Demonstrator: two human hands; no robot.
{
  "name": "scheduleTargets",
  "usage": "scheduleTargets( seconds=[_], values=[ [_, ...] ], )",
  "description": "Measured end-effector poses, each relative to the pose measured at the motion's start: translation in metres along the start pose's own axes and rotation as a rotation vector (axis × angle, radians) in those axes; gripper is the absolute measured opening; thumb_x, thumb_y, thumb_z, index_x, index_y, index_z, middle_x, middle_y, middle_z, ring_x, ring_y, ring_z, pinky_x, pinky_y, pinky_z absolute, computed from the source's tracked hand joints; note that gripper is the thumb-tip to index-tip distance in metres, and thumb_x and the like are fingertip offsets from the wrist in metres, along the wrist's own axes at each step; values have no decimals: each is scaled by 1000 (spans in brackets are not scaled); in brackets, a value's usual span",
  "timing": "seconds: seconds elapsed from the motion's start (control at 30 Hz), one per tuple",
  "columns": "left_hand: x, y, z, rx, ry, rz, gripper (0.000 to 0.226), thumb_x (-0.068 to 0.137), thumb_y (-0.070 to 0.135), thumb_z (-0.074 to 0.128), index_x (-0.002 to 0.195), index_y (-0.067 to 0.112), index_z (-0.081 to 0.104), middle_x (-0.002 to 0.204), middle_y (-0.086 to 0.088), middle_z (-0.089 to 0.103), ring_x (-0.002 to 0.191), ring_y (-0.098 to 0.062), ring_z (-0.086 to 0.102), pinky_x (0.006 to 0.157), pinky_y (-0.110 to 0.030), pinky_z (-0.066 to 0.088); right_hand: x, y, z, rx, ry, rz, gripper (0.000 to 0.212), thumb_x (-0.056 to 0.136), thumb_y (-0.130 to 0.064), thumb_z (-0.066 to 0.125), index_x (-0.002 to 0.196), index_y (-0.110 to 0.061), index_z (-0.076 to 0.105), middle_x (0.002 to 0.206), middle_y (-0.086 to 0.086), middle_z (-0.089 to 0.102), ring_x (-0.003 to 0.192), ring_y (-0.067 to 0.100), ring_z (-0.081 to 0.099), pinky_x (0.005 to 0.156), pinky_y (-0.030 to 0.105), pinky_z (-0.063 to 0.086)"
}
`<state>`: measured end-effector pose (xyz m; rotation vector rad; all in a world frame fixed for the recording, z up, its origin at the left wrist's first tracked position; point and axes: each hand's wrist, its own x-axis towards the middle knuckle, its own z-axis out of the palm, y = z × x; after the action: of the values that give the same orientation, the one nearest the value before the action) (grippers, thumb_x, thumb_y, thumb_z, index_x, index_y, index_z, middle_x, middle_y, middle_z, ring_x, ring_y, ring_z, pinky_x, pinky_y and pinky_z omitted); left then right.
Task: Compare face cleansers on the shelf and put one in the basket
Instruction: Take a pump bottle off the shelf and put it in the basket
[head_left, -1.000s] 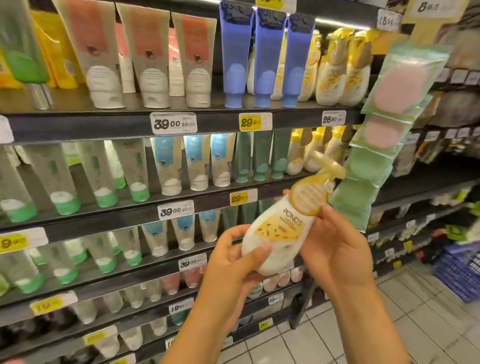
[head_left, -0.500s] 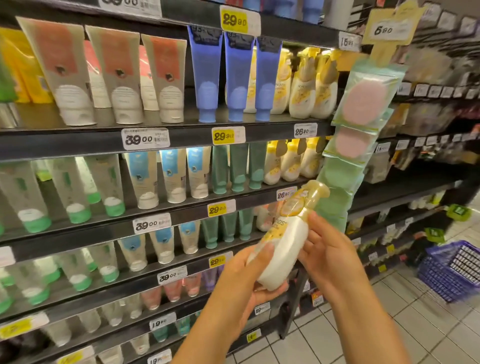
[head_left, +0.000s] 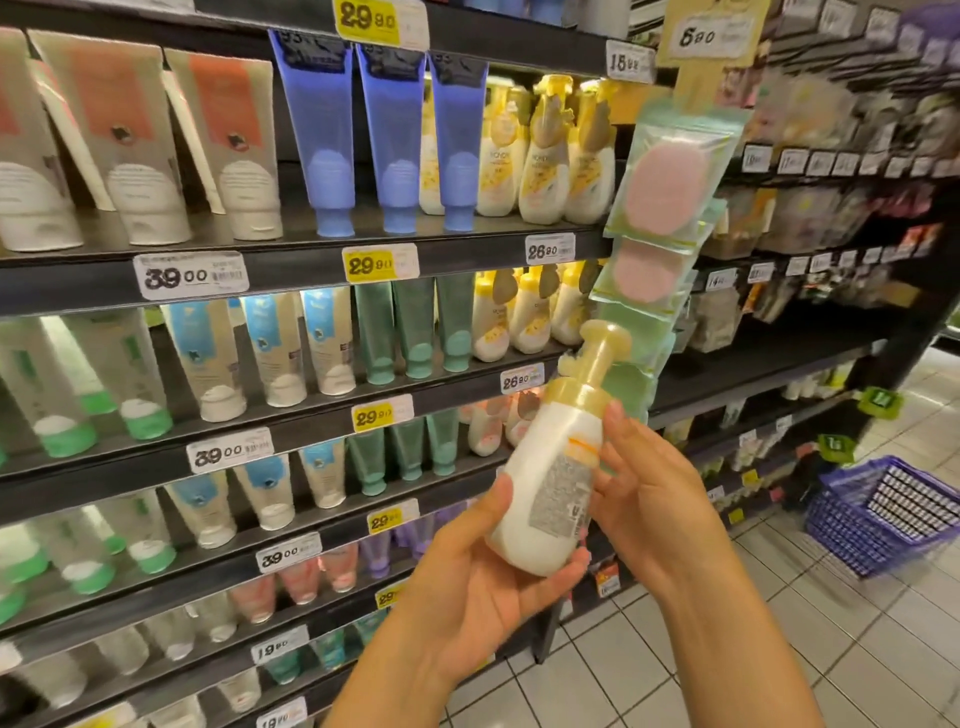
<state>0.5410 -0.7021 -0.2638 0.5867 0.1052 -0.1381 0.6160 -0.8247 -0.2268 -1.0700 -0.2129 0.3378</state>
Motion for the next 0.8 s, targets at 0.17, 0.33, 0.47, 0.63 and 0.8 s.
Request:
scheduleTargets(
  seconds=[0.17, 0.33, 0.47, 0.63, 0.8],
  values=[
    [6, -6, 4, 57, -40, -39, 68, 43, 17, 92, 103, -3, 69, 104, -35, 64, 81, -46, 66, 60, -44, 59, 2, -4, -9, -19, -93, -46, 32, 80, -34, 56, 91, -12, 75, 93, 12, 74, 82, 22, 70, 69, 33, 59],
    [11, -11, 5, 265, -73, 66, 74, 46, 13, 88, 116, 4, 64, 115, -22, 65, 100, -35, 65, 74, -40, 57, 4, 0, -11, 119, -159, -97, 34, 82, -30, 48, 98, -9, 69, 89, 8, 73, 82, 19, 68, 78, 35, 55],
    [17, -16, 8, 393, 6, 152, 74, 50, 11, 81, 120, 10, 58, 111, -12, 68, 93, -25, 67, 71, -33, 56, 4, 0, -14, 214, -186, -134, 34, 85, -27, 44, 92, -11, 74, 94, 8, 74, 87, 18, 70, 77, 32, 58],
    [21, -23, 9, 474, 76, 222, 75, 43, 15, 84, 114, 16, 61, 102, -6, 72, 87, -21, 69, 66, -33, 56, 4, 0, -20, 201, -183, -145, 33, 89, -26, 42, 102, -9, 67, 101, 10, 72, 92, 20, 69, 80, 33, 57],
    [20, -25, 10, 508, 111, 230, 73, 42, 19, 85, 111, 16, 62, 99, -5, 72, 84, -20, 69, 69, -33, 57, 2, -2, -27, 147, -163, -165, 37, 86, -25, 44, 115, -5, 56, 101, 11, 71, 90, 22, 68, 82, 39, 55]
  ],
)
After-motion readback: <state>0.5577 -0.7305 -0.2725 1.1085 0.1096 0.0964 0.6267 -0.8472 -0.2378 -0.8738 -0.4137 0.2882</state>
